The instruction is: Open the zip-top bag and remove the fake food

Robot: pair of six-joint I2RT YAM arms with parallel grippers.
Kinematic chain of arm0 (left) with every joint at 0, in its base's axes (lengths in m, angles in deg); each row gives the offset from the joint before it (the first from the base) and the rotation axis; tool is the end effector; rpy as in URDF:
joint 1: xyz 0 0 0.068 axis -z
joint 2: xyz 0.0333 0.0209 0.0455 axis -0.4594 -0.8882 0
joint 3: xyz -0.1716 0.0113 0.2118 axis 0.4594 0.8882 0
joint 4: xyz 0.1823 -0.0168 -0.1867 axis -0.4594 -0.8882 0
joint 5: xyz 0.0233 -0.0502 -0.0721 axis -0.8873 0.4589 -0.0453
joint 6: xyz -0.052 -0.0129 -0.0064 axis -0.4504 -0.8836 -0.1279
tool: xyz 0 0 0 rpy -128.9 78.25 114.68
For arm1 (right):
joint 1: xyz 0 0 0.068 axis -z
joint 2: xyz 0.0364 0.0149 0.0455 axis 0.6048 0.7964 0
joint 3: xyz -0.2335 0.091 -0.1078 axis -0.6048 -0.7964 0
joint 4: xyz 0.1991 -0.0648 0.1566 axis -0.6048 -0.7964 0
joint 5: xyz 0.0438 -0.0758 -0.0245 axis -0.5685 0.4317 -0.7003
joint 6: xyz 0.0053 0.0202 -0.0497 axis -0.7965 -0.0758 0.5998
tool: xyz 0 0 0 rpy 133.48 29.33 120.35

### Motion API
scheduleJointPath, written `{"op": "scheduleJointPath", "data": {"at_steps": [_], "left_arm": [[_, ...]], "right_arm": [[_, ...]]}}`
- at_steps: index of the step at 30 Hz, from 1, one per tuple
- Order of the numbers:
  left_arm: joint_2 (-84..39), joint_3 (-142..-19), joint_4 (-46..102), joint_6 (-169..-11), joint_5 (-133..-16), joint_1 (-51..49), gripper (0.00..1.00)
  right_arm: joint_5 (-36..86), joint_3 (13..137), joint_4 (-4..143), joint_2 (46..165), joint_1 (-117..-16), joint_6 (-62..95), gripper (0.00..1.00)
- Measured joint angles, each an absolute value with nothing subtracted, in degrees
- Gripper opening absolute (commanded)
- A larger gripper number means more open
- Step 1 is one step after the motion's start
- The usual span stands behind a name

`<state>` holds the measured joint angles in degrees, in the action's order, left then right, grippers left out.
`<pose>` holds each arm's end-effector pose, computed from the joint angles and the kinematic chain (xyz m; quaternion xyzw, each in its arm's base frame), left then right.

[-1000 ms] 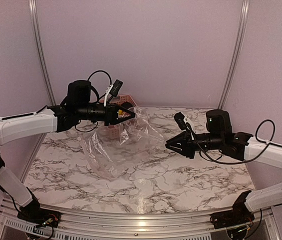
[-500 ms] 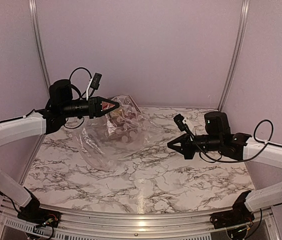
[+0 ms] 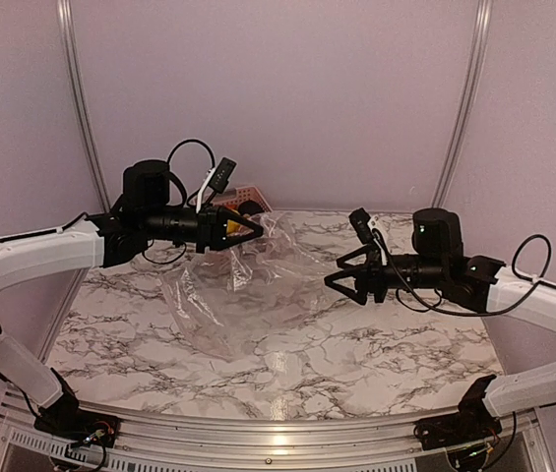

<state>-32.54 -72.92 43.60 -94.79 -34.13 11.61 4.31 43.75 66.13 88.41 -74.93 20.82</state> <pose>0.2543 -0.2400 0.3386 0.4050 0.5964 -0.5560 0.4137 0.1892 0.1679 0.2808 -0.3737 0.7346 0.3753 0.4241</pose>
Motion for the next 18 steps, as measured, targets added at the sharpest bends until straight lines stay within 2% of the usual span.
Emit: {"op": "scheduleJointPath", "data": {"at_steps": [1,3,11,14,16,18], "left_arm": [[-32.9,-73.0,43.6,-94.7,-34.0,11.6,0.0],[-33.3,-73.0,43.6,-94.7,-33.7,11.6,0.0],[-34.6,-73.6,43.5,-95.8,-30.9,11.6,0.0],[-34.6,-73.7,43.6,-96.0,-30.0,11.5,0.0],[-34.6,-73.7,44.1,-97.0,-29.5,11.3,0.0],[-34.6,-73.7,45.5,-98.4,-29.2,11.2,0.0]], "right_arm": [[5.0,44.3,66.3,88.4,-74.9,21.0,0.82],[5.1,44.9,66.4,88.5,-74.9,21.3,0.87],[5.5,44.5,66.3,90.3,-75.0,22.0,0.86],[5.7,44.5,66.1,90.2,-75.0,22.4,0.72],[4.7,44.5,65.9,90.4,-75.0,22.7,0.51],[3.0,44.5,65.8,91.1,-75.0,23.1,0.34]]}}
